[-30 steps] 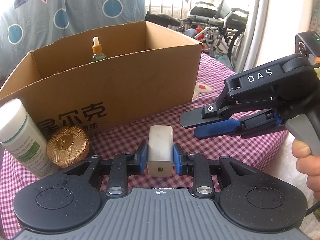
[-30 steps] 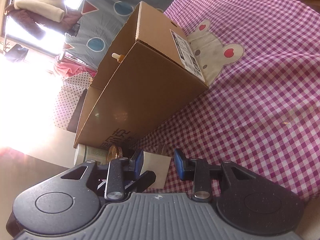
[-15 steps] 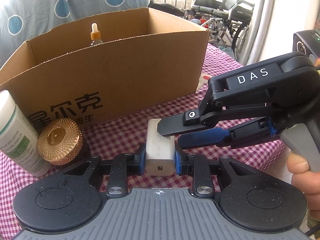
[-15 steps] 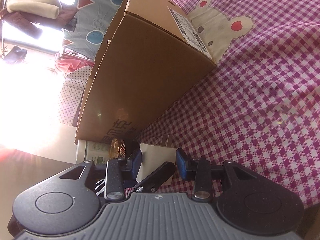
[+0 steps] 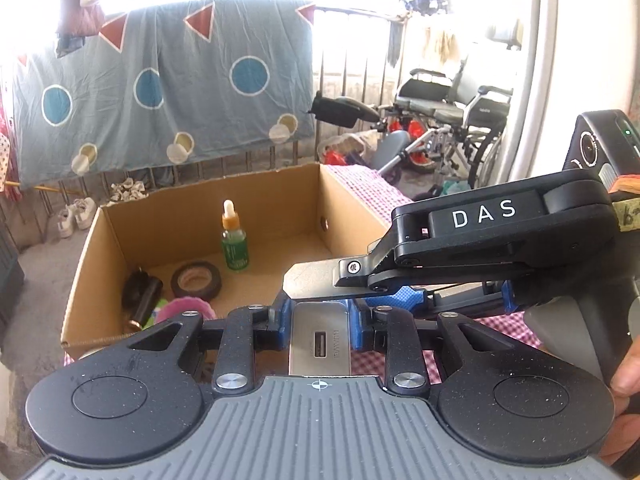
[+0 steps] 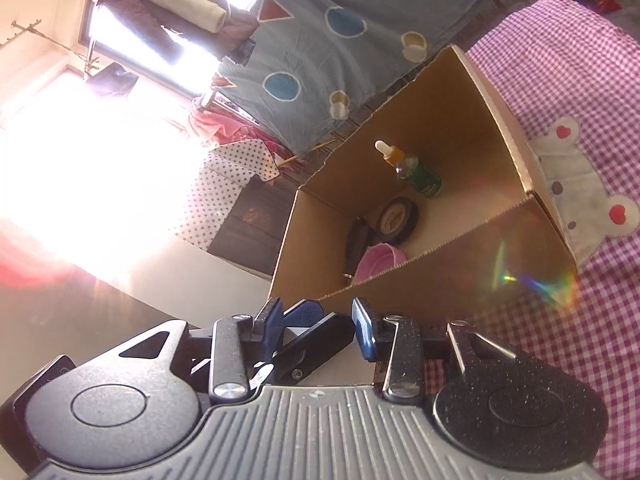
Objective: Organize rigid objects
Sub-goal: 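Carry the white plug over the box with the right gripper, then lower the white plug into the box beside the pink lid and open the right gripper, then move the right gripper out of the box to the gold-lidded jar, then close the right gripper on the gold lid of the jar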
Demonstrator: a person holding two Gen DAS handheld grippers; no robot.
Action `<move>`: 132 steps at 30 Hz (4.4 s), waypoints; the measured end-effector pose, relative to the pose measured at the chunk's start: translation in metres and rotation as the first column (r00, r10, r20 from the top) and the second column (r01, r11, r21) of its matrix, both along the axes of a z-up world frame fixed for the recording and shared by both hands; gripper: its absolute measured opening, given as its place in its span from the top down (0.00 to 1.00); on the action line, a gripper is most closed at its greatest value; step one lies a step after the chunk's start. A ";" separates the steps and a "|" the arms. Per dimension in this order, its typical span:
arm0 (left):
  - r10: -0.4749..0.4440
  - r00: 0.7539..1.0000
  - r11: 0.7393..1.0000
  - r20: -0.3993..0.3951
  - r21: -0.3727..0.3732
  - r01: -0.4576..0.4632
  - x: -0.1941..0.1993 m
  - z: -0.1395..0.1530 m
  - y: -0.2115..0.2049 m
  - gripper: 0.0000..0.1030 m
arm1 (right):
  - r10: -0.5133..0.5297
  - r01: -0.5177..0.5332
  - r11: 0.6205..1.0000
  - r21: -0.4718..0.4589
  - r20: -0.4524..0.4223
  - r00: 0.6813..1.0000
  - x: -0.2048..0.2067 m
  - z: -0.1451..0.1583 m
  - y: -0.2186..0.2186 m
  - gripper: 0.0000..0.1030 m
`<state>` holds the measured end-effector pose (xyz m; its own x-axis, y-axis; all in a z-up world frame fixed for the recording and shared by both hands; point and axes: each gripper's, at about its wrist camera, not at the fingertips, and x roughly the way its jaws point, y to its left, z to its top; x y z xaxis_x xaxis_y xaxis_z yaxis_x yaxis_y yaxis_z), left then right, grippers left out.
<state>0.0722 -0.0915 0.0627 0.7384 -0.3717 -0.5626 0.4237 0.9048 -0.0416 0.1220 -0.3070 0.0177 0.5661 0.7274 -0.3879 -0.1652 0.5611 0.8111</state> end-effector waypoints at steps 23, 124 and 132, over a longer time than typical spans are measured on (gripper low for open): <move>0.231 0.751 0.970 -0.618 0.088 -0.226 0.204 -0.079 0.031 0.74 | 0.090 -0.134 0.954 -0.268 -0.173 0.981 0.176 -0.031 0.029 0.58; 0.161 0.968 0.983 -0.190 -0.061 -0.175 -0.022 -0.047 0.116 0.04 | 0.153 -0.163 0.958 -0.235 -0.061 0.986 0.038 0.046 0.035 0.45; 0.122 0.978 0.992 -0.167 0.049 -0.116 -0.025 -0.087 0.080 0.05 | 0.144 -0.149 0.944 -0.296 -0.038 0.989 -0.013 -0.008 0.050 0.46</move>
